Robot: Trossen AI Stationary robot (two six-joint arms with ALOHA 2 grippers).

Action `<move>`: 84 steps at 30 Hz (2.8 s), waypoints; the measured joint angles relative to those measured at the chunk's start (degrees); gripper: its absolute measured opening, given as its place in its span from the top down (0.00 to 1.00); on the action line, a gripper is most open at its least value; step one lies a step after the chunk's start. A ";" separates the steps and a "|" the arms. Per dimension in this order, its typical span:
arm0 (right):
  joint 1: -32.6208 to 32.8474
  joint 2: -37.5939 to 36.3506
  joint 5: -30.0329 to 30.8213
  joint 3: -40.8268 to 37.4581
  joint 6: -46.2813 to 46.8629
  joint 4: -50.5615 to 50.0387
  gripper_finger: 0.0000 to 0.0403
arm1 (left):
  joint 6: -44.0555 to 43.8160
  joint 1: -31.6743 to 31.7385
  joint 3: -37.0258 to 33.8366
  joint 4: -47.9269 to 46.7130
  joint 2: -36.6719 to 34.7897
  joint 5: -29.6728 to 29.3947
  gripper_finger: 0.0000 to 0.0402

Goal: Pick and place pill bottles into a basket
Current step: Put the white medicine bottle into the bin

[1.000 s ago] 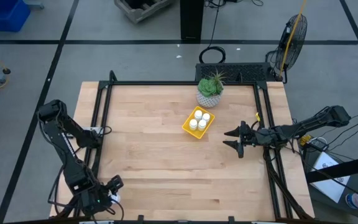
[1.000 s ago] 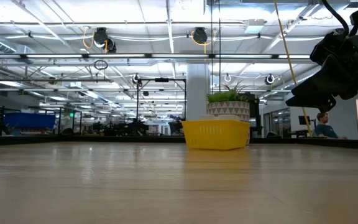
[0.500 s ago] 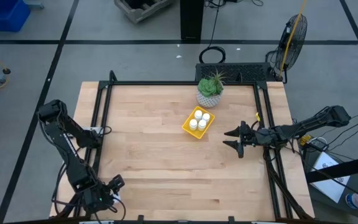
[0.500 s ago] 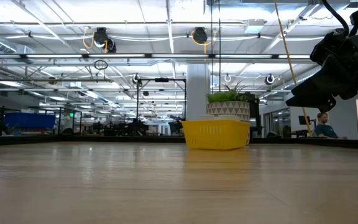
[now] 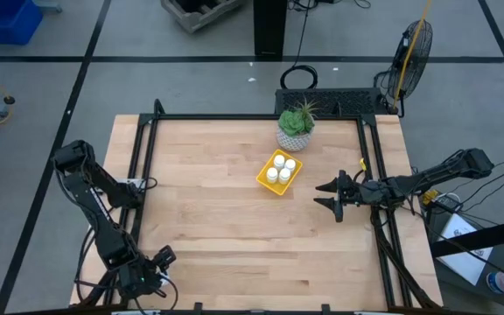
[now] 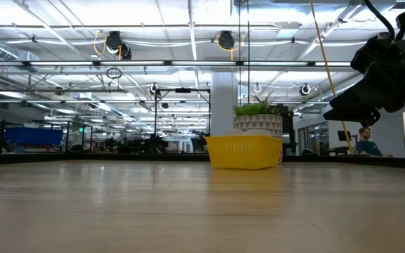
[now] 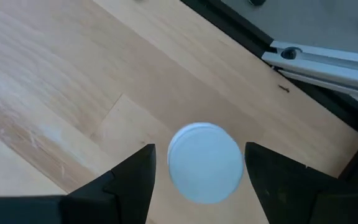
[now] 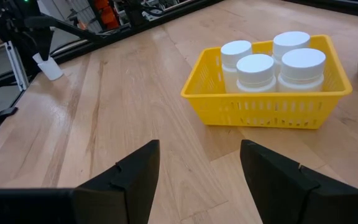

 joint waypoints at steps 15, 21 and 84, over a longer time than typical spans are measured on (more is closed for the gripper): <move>-0.01 0.01 0.00 -0.01 0.01 0.00 0.47 | 0.08 0.00 0.00 1.05 0.00 0.45 0.42; -0.02 0.00 0.00 0.00 0.00 0.00 0.47 | 0.14 0.00 0.00 1.15 0.00 1.50 0.54; 0.00 0.00 0.00 -0.01 0.02 0.02 0.47 | 10.37 67.62 69.70 -21.95 37.12 2.43 0.59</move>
